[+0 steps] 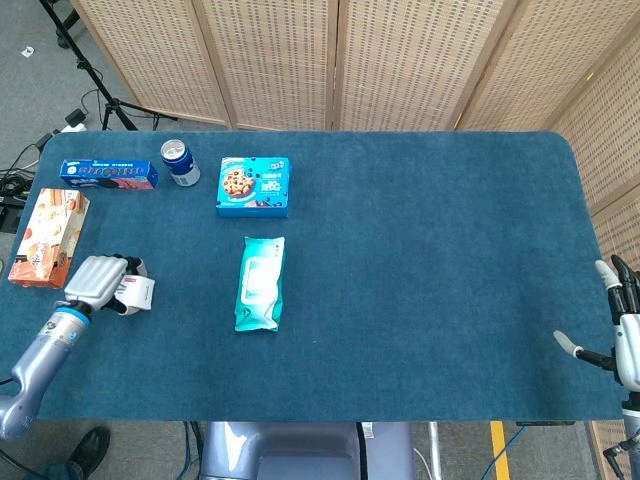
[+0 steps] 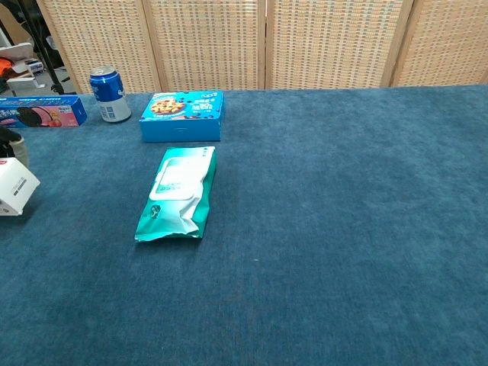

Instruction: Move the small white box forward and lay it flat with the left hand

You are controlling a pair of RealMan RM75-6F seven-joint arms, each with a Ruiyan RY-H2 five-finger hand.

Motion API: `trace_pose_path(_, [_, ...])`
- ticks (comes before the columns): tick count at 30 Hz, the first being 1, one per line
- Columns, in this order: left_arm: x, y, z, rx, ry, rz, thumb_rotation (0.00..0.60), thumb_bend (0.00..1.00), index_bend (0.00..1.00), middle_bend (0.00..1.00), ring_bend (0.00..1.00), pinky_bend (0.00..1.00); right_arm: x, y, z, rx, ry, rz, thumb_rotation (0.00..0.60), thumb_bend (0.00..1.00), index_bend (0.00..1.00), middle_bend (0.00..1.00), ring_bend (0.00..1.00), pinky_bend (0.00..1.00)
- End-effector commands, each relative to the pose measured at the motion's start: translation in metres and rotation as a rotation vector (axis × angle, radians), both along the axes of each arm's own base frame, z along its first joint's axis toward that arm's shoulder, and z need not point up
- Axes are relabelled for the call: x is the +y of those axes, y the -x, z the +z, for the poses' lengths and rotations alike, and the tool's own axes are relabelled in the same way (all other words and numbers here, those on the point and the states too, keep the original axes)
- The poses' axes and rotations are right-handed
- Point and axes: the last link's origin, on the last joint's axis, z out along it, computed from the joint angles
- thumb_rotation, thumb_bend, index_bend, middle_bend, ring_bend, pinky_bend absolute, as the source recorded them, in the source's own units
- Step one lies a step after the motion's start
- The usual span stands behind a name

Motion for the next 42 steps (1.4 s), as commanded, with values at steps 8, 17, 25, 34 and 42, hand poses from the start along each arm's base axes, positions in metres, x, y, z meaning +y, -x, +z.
trace_pose_path(8, [-0.028, -0.027, 0.019, -1.028, -0.137, -0.100, 0.600, 0.15, 0.55, 0.50, 0.35, 0.41, 0.001, -0.002, 0.000, -0.007, -0.006, 0.013, 0.600, 0.00, 0.00, 0.00, 0.00, 0.00])
trace_pose_path(17, [-0.029, -0.009, -0.017, -1.283, 0.086, 0.050, 0.600, 0.19, 0.56, 0.50, 0.35, 0.41, 0.001, -0.003, 0.000, -0.005, -0.008, 0.019, 0.600, 0.00, 0.00, 0.00, 0.00, 0.00])
trace_pose_path(25, [-0.013, 0.004, -0.039, -1.222, 0.165, 0.092, 0.600, 0.19, 0.56, 0.50, 0.35, 0.41, -0.001, -0.002, -0.002, 0.003, -0.011, 0.010, 0.600, 0.00, 0.00, 0.00, 0.00, 0.00])
trace_pose_path(34, [-0.011, 0.018, -0.054, -1.200, 0.144, 0.136, 0.600, 0.19, 0.53, 0.42, 0.31, 0.40, -0.002, -0.001, -0.004, 0.009, -0.013, 0.004, 0.600, 0.00, 0.00, 0.00, 0.00, 0.00])
trace_pose_path(42, [-0.027, 0.025, -0.037, -1.094, 0.058, 0.015, 0.600, 0.04, 0.00, 0.00, 0.00, 0.00, -0.001, -0.001, -0.002, 0.004, -0.006, 0.006, 0.600, 0.00, 0.00, 0.00, 0.00, 0.00])
